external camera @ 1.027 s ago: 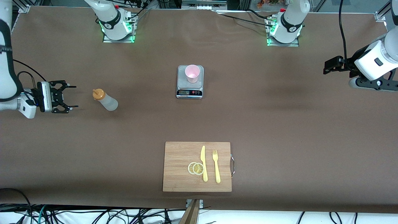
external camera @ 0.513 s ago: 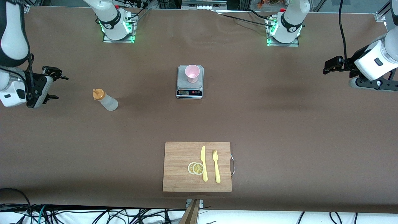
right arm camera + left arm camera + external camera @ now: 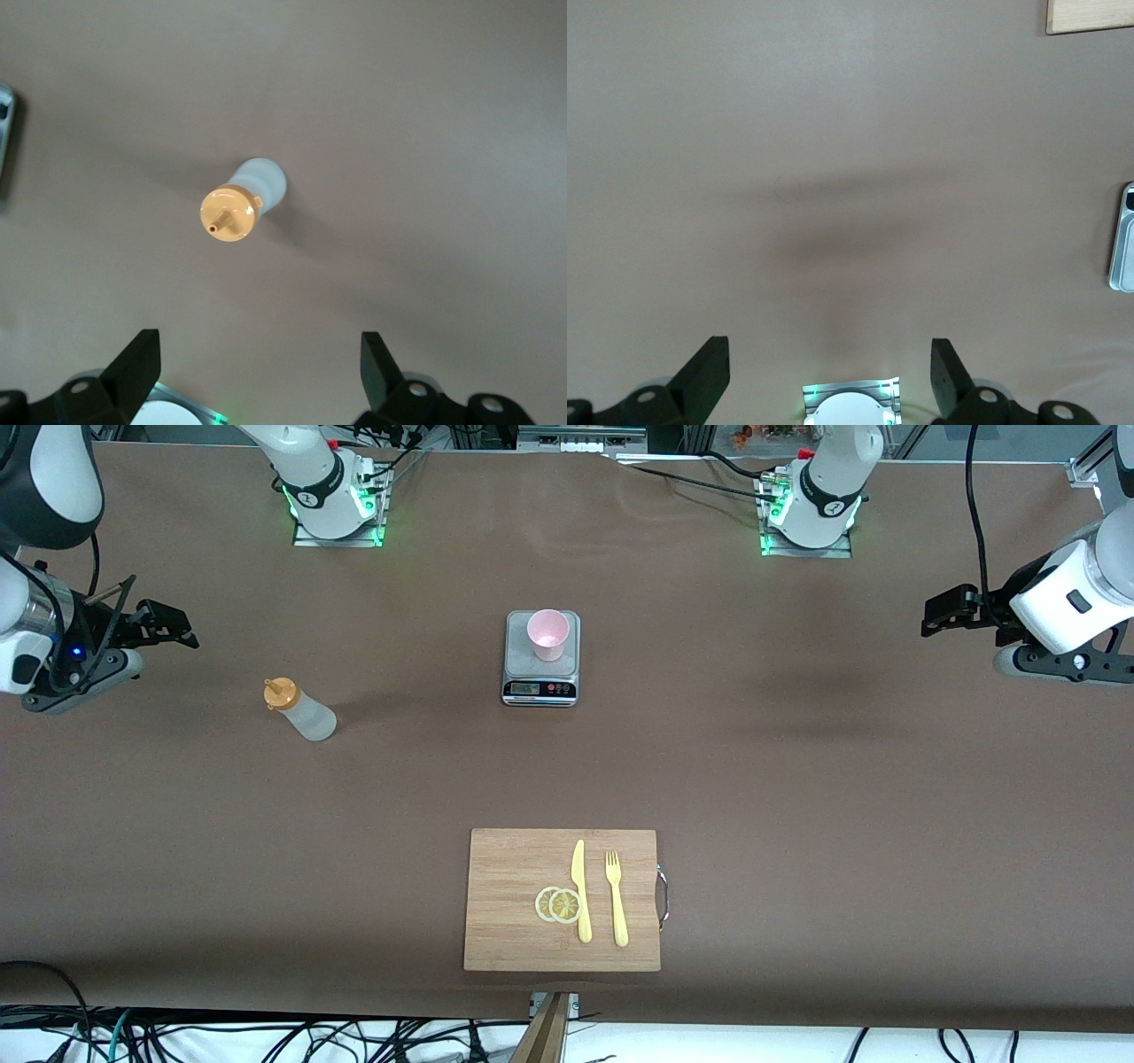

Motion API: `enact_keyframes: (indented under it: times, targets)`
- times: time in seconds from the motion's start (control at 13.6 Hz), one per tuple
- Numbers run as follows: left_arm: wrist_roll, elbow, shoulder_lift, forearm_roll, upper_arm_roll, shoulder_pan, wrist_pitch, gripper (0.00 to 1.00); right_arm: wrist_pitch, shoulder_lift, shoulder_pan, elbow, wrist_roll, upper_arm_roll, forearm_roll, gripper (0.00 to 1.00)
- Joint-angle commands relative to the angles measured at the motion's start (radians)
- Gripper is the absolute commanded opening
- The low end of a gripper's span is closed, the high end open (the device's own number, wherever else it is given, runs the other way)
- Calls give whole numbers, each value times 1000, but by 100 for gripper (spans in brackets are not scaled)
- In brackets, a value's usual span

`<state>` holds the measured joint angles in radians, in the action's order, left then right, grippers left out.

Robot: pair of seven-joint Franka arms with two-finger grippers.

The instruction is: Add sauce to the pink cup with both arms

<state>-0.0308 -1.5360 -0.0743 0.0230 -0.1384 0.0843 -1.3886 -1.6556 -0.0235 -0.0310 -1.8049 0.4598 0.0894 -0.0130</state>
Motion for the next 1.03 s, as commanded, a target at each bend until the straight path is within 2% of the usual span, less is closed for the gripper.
enact_keyframes:
  times: [0.0, 0.15, 0.29, 0.59, 0.95]
  targets:
    - [-23, 36, -16, -21, 2, -6, 26, 100, 11, 59, -29, -34, -166, -5, 47, 100]
    - [-23, 36, -15, -26, 2, -6, 26, 100, 66, 56, -55, -4, -310, -5, 62, 100]
    - [-23, 36, -16, -23, 3, -5, 26, 100, 77, 34, -53, 47, -349, -4, 57, 100]
    - [-23, 36, -16, -21, 3, -5, 26, 100, 88, 68, 22, 70, -479, 0, 59, 100]
    - [-23, 36, -16, -21, 3, -5, 26, 100, 163, 77, 58, 168, -512, -10, 33, 100]
